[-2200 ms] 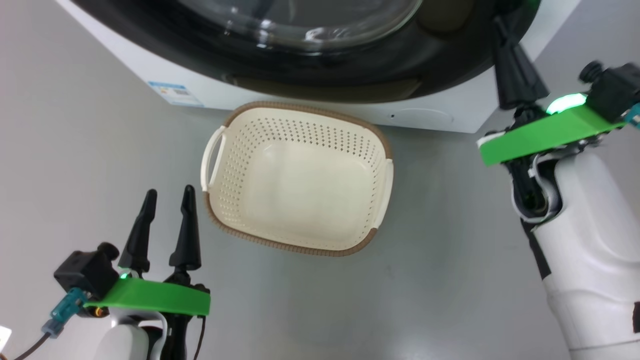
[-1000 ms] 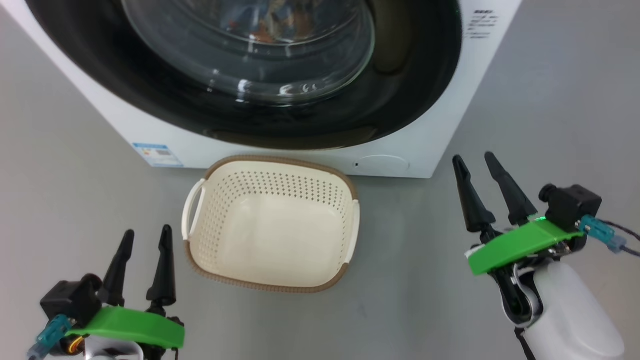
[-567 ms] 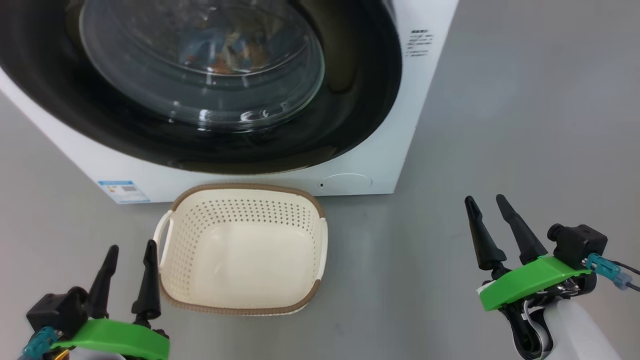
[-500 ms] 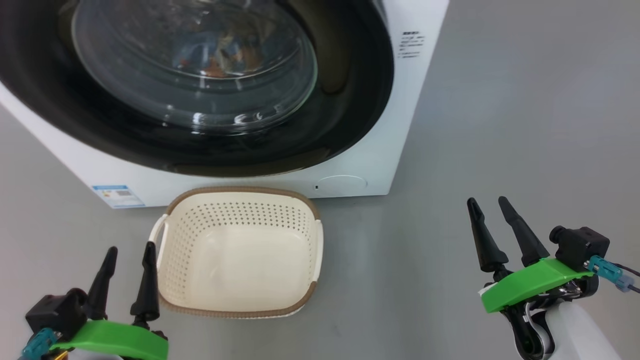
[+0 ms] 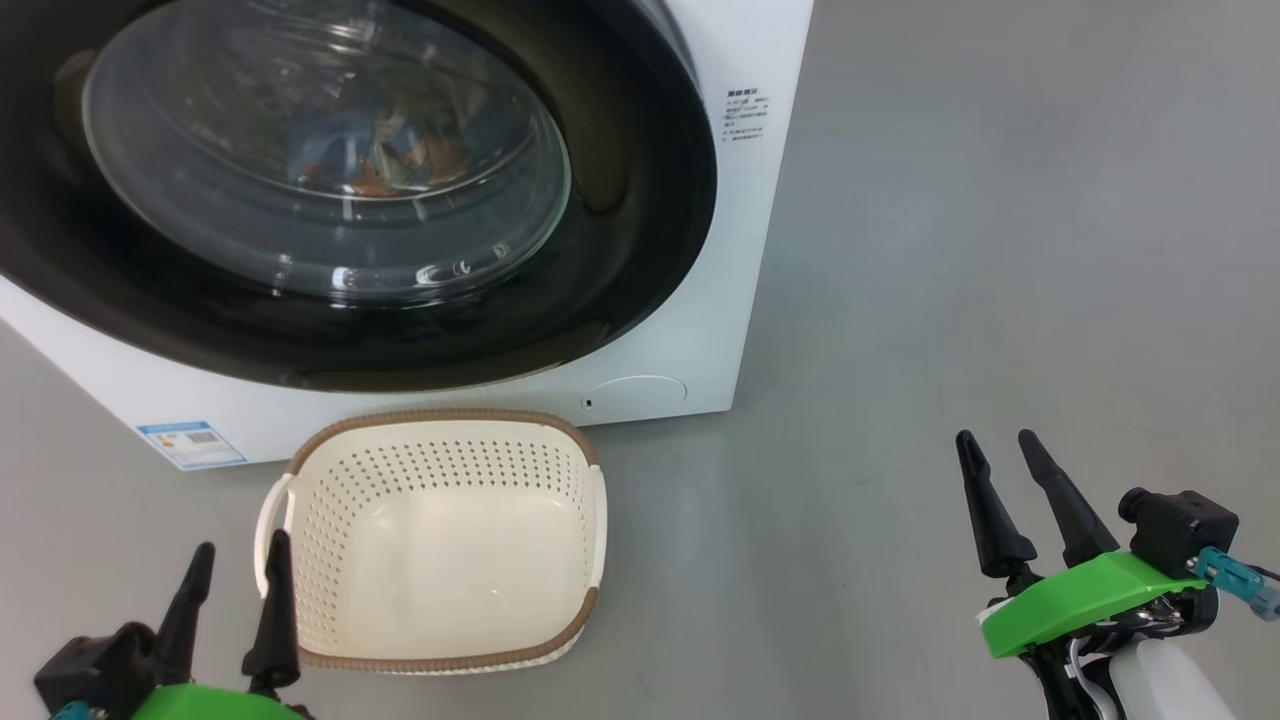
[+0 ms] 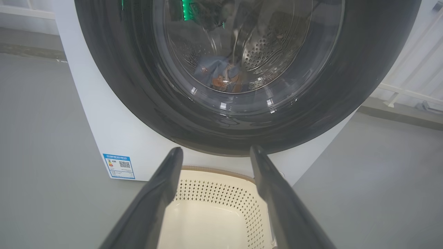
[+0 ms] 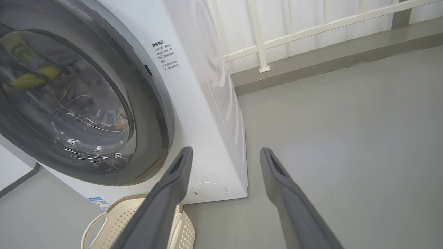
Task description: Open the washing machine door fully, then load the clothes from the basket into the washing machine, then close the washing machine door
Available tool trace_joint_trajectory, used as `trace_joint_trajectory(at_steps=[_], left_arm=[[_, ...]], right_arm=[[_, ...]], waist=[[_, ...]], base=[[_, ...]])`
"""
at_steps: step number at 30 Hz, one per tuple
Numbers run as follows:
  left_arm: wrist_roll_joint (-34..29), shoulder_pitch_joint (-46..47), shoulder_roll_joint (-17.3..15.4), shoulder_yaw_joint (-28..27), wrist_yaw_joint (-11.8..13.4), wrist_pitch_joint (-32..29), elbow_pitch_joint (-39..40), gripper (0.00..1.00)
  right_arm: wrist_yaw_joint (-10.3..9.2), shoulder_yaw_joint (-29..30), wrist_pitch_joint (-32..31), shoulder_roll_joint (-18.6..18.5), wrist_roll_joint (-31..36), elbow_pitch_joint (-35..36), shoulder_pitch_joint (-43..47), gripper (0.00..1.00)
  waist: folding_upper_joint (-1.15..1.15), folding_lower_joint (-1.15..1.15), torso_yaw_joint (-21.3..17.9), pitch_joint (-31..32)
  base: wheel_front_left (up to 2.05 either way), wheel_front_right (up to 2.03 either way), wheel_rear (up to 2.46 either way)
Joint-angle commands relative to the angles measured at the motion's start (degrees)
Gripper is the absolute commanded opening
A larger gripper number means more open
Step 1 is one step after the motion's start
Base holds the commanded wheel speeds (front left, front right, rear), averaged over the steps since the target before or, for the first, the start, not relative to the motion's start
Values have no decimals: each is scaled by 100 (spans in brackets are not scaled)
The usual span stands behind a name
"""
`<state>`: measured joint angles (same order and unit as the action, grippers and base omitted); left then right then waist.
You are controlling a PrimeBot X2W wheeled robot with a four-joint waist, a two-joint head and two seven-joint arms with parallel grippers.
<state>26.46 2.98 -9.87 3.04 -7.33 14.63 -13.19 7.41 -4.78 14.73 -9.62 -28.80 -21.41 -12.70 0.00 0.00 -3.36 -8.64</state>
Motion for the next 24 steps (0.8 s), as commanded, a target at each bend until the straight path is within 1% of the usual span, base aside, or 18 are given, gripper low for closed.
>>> trace_joint_trajectory(at_steps=[1, 6, 24], left_arm=[[-52, -8, -103, -289, -15, 37, 171, 100], [-85, -100, -66, -360, -15, 37, 206, 100], [-101, -120, -36, -354, -15, 37, 198, 100]], right_arm=[[8, -79, 27, -54, 13, 169, 90, 100], [8, -43, 27, -32, 35, 180, 133, 100], [8, -27, 27, 8, 38, 190, 153, 100]], waist=[[0, 0, -33, 39], [0, 0, -46, 48], [0, 0, -24, 48]], base=[[0, 0, 0], [0, 0, 0], [0, 0, 0]])
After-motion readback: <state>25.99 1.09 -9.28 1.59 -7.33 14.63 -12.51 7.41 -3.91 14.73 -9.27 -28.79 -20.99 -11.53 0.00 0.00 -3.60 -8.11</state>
